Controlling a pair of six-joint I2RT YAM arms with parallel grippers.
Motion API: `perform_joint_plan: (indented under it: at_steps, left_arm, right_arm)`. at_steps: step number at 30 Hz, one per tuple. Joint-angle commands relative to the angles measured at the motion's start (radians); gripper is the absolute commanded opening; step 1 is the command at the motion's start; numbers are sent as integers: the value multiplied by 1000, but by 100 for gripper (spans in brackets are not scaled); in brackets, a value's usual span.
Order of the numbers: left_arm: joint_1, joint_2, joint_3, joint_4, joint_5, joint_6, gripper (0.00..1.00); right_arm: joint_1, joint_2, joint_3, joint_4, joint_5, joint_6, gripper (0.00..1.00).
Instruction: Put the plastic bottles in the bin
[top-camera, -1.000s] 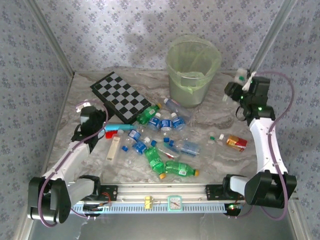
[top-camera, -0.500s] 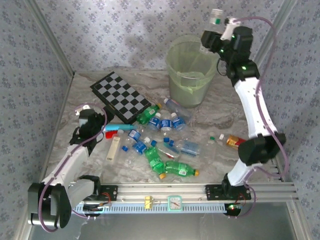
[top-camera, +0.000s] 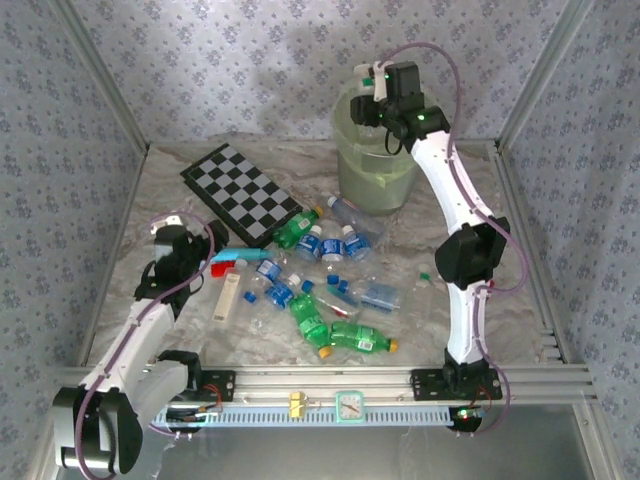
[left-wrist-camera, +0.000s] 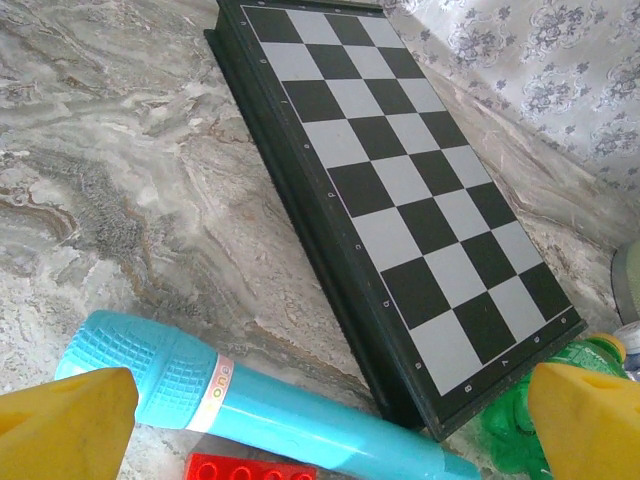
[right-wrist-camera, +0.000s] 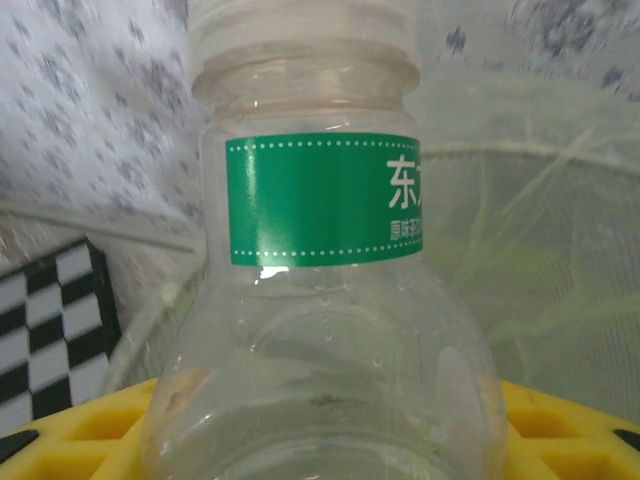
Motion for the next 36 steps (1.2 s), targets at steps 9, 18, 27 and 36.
perform_joint_plan:
  at_steps: [9, 18, 27, 36]
  left_arm:
    - [6, -10, 11, -17, 4, 36, 100]
    - [6, -17, 17, -33, 2, 33, 100]
    - [6, -17, 68, -112, 15, 17, 100]
    - [5, -69, 112, -372, -57, -100, 100]
  right_arm:
    - [33, 48, 48, -146, 121, -119, 54]
    - [34, 45, 99, -149, 122, -118, 87]
    - [34, -84, 123, -130, 126, -37, 100]
    - [47, -422, -263, 9, 151, -10, 100]
